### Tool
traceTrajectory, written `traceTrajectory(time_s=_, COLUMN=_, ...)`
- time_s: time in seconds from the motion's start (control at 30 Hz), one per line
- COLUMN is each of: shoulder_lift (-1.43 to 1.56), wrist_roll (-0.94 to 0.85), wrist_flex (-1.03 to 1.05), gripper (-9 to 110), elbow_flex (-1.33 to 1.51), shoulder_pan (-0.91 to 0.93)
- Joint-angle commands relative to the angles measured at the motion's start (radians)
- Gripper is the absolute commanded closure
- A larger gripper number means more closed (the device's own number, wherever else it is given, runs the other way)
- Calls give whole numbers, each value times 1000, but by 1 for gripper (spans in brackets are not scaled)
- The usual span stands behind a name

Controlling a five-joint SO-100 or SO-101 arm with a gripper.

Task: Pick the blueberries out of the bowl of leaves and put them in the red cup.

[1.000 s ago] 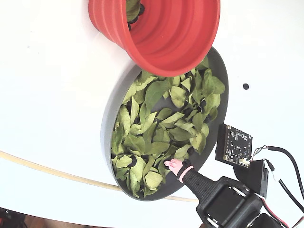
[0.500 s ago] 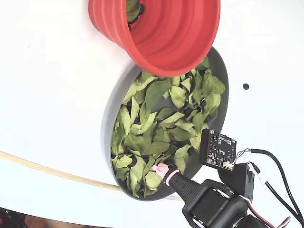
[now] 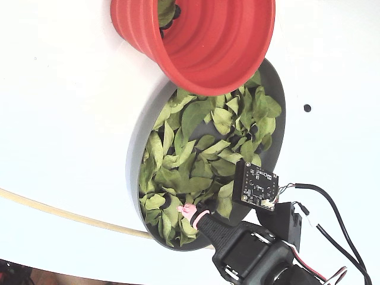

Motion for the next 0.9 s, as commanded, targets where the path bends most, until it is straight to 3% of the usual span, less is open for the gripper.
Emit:
traceTrajectory(time_s=0.0, shoulder_lift=0, wrist_roll=3, wrist_flex=-18, gripper=85, elbow_flex=-14, shoulder_pan=8)
traceTrajectory(time_s=0.87, shoulder_lift=-163, wrist_roll=14, wrist_flex=-120, gripper=85, elbow_flex=-54, shoulder_pan=-18)
